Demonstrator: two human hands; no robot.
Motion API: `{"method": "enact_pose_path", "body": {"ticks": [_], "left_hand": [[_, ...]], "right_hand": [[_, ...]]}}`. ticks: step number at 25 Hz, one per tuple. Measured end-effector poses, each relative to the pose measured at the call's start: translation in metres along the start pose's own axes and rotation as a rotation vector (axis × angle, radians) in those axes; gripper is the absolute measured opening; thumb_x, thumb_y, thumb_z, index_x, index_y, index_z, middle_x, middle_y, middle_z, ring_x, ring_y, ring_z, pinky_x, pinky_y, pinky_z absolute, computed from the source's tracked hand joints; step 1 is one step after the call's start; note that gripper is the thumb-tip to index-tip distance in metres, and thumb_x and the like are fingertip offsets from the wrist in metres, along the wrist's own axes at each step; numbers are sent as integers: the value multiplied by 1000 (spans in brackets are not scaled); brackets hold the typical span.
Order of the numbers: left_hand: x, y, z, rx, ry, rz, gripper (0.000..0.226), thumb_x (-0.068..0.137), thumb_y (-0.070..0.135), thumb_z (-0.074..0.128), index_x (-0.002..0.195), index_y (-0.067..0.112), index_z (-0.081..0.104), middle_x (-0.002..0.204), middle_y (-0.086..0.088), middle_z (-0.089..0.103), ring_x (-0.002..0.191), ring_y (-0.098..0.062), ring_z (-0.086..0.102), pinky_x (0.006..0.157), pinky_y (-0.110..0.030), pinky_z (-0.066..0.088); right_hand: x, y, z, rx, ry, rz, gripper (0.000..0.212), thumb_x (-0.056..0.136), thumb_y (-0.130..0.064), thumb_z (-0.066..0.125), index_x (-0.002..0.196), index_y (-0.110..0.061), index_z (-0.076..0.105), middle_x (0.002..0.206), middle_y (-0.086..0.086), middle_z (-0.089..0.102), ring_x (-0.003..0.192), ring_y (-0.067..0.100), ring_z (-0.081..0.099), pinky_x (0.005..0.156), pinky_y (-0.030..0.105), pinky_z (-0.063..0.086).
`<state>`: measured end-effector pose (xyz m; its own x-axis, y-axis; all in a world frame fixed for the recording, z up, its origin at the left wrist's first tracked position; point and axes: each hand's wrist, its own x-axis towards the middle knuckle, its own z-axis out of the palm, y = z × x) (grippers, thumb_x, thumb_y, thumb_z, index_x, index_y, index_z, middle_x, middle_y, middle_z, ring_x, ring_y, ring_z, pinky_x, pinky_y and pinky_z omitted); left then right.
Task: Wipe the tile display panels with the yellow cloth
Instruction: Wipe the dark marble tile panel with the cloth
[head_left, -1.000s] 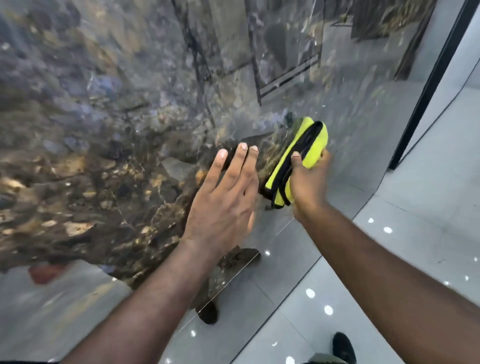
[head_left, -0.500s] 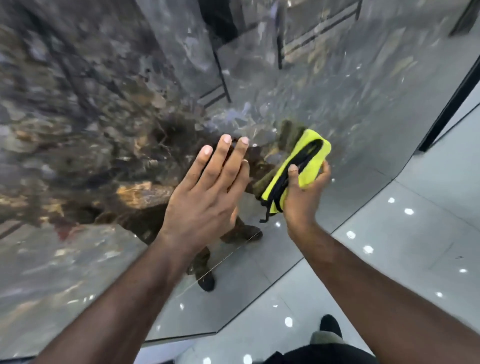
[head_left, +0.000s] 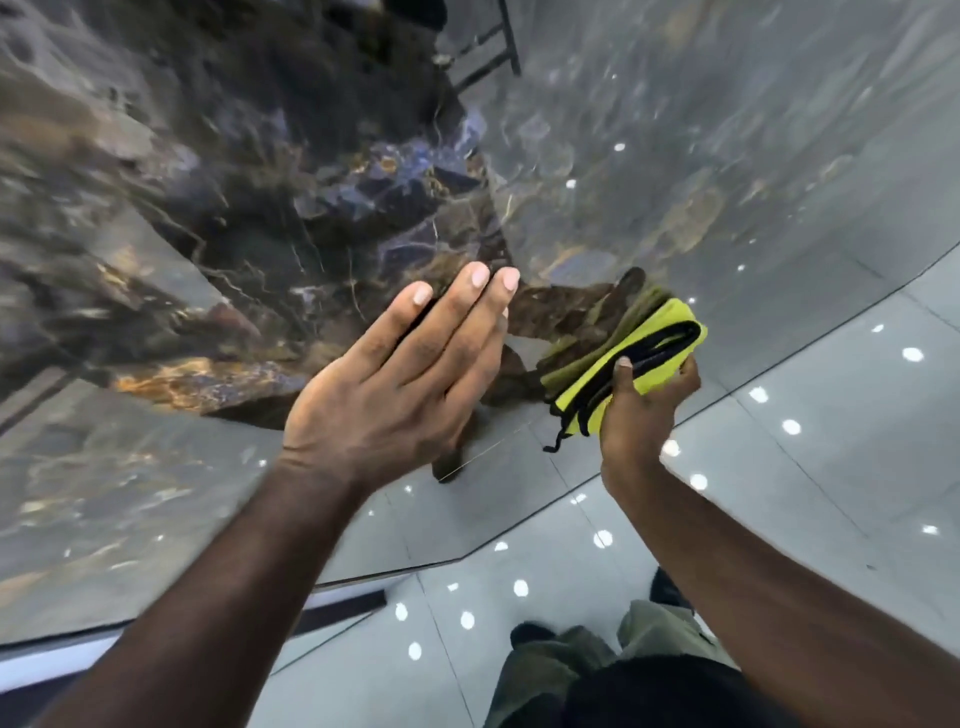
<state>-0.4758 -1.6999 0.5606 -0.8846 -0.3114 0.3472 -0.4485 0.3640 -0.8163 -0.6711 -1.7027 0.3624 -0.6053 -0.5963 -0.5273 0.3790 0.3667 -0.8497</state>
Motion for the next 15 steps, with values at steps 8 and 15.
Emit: {"method": "enact_pose_path", "body": {"ticks": [8, 15], "left_hand": [[-1, 1, 3, 59, 4, 4, 53, 104, 28, 59, 151, 2, 60, 165, -15, 49, 152, -29, 47, 127, -46, 34], [-4, 2, 2, 58, -29, 19, 58, 107, 30, 56, 157, 0, 52, 169, -16, 43, 156, -29, 41, 130, -47, 30]], "right_hand": [[22, -8, 1, 23, 34, 41, 61, 110, -32, 54, 162, -22, 24, 138, 3, 57, 113, 23, 56, 94, 32, 41], [27, -36, 2, 60, 106, -2, 59, 111, -27, 51, 163, -26, 22, 139, 2, 57, 107, 21, 58, 90, 32, 45]]}}
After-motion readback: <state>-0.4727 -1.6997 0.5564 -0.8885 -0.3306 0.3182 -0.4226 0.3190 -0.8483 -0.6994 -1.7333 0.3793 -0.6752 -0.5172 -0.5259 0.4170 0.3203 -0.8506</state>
